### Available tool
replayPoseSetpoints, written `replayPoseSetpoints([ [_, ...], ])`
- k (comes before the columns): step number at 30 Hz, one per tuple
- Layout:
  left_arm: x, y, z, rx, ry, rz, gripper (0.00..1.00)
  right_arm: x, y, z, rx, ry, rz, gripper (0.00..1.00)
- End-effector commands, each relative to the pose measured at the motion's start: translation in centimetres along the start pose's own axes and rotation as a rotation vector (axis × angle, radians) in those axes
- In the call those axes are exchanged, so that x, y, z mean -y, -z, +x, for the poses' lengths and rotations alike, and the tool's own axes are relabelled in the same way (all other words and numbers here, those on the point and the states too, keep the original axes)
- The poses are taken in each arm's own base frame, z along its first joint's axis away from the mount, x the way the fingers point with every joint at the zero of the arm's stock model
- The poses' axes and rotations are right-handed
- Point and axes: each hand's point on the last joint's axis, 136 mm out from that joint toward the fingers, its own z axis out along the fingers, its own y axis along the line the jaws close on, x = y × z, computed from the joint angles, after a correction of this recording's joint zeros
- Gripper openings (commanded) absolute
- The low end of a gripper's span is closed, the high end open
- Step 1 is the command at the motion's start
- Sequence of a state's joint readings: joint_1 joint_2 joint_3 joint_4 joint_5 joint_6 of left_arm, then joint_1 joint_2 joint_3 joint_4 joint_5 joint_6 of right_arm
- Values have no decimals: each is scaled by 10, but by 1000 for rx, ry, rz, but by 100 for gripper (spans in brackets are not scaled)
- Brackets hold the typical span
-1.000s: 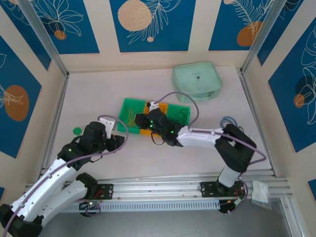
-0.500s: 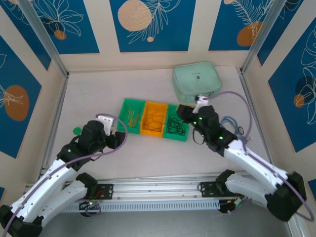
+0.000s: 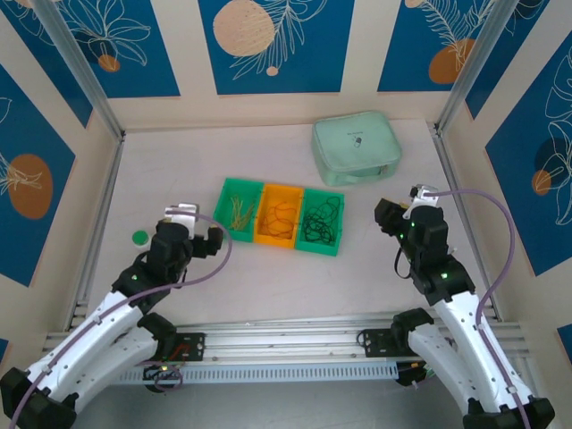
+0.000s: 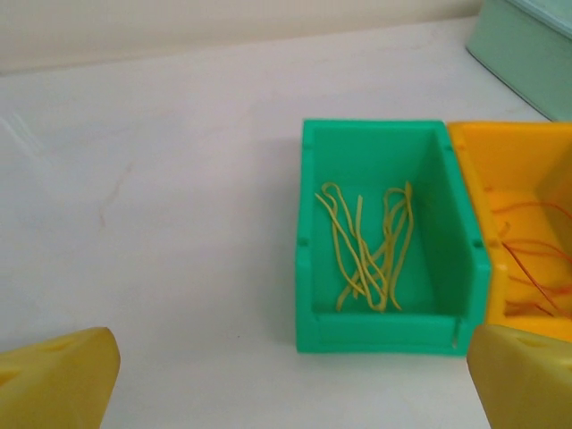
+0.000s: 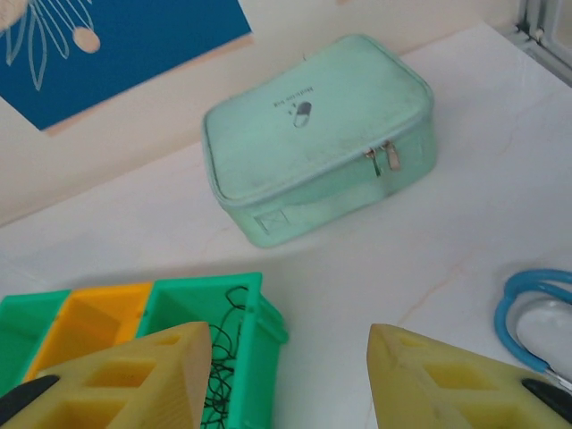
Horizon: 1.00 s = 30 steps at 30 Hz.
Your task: Untangle the cables
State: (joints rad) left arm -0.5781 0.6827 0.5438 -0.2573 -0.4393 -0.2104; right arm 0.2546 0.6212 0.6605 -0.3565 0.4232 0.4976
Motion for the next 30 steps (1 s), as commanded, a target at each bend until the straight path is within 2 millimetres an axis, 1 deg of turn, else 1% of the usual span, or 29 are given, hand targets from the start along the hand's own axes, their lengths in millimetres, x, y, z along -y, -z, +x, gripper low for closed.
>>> replayPoseSetpoints([
  [1, -17, -4, -28, 117, -39, -114, 99, -1, -7, 20, -84, 9, -39, 50],
  [3, -26, -9, -32, 135, -60, -173, 99, -3, -12, 24, -105, 1, -50, 50],
  [6, -44, -21, -30, 126, -65, -253, 99, -5, -19, 29, -132, -3, -64, 50],
  [10, -66, -47, -18, 86, -73, -324, 99, -7, -27, 36, -168, 4, -75, 50],
  [15, -83, -79, 3, 26, -81, -352, 99, -6, -35, 47, -221, 36, -71, 50],
  [19, -85, -100, 13, 70, -76, -324, 99, -3, -42, 54, -245, 53, -58, 50],
  [21, -80, -110, 16, 104, -97, -289, 99, 0, -44, 55, -247, 56, -49, 50],
  [24, -78, -121, 20, 160, -125, -281, 99, 3, -47, 55, -243, 61, -41, 51],
  [28, -78, -131, 27, 187, -155, -294, 99, 7, -50, 54, -230, 62, -30, 51],
  [30, -81, -132, 29, 185, -150, -306, 99, 13, -52, 54, -218, 66, -11, 51],
])
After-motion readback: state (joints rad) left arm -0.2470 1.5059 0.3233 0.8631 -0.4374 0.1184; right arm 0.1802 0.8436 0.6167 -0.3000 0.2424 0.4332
